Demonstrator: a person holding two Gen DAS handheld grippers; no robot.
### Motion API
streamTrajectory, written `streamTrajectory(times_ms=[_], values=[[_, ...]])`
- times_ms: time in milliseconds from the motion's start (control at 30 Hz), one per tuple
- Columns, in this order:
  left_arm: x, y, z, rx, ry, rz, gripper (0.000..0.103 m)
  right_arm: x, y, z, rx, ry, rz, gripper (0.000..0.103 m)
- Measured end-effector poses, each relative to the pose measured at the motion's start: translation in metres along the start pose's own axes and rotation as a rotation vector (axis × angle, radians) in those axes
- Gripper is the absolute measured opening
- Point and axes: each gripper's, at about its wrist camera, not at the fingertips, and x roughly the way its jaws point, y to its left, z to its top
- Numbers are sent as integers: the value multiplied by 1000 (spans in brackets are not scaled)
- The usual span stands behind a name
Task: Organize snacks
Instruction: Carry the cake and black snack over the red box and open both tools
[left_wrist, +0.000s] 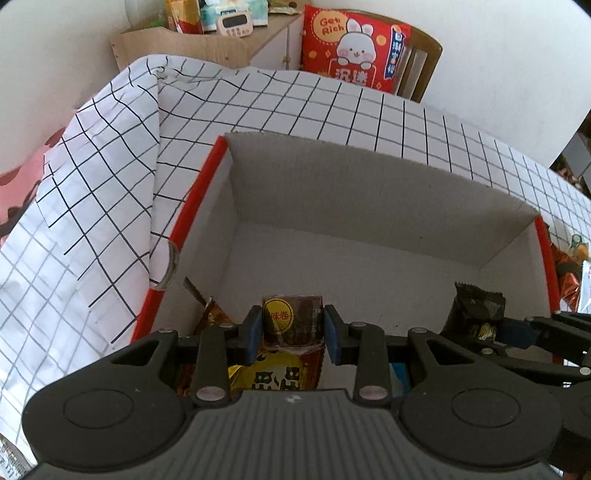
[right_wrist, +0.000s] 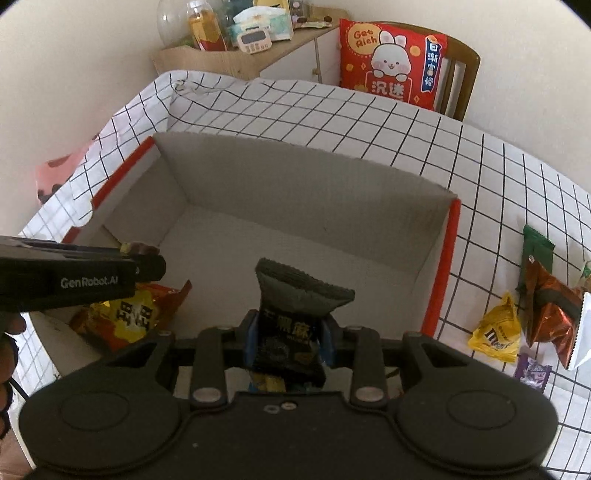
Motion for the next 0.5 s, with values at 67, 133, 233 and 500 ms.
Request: streamTrajectory(times_ms=[67, 133, 233, 500], values=[[4, -1, 0, 6, 14, 4, 34, 2, 0, 2, -1, 5, -2, 34], [7, -2, 0, 10, 21, 3, 34, 3, 0, 3, 0, 5, -3, 35], [8, -3, 0, 12, 23, 5, 34, 3, 0, 3, -3, 6, -3, 34], [6, -2, 1, 9, 23, -1, 51, 2, -1, 5, 2, 3, -2, 38]])
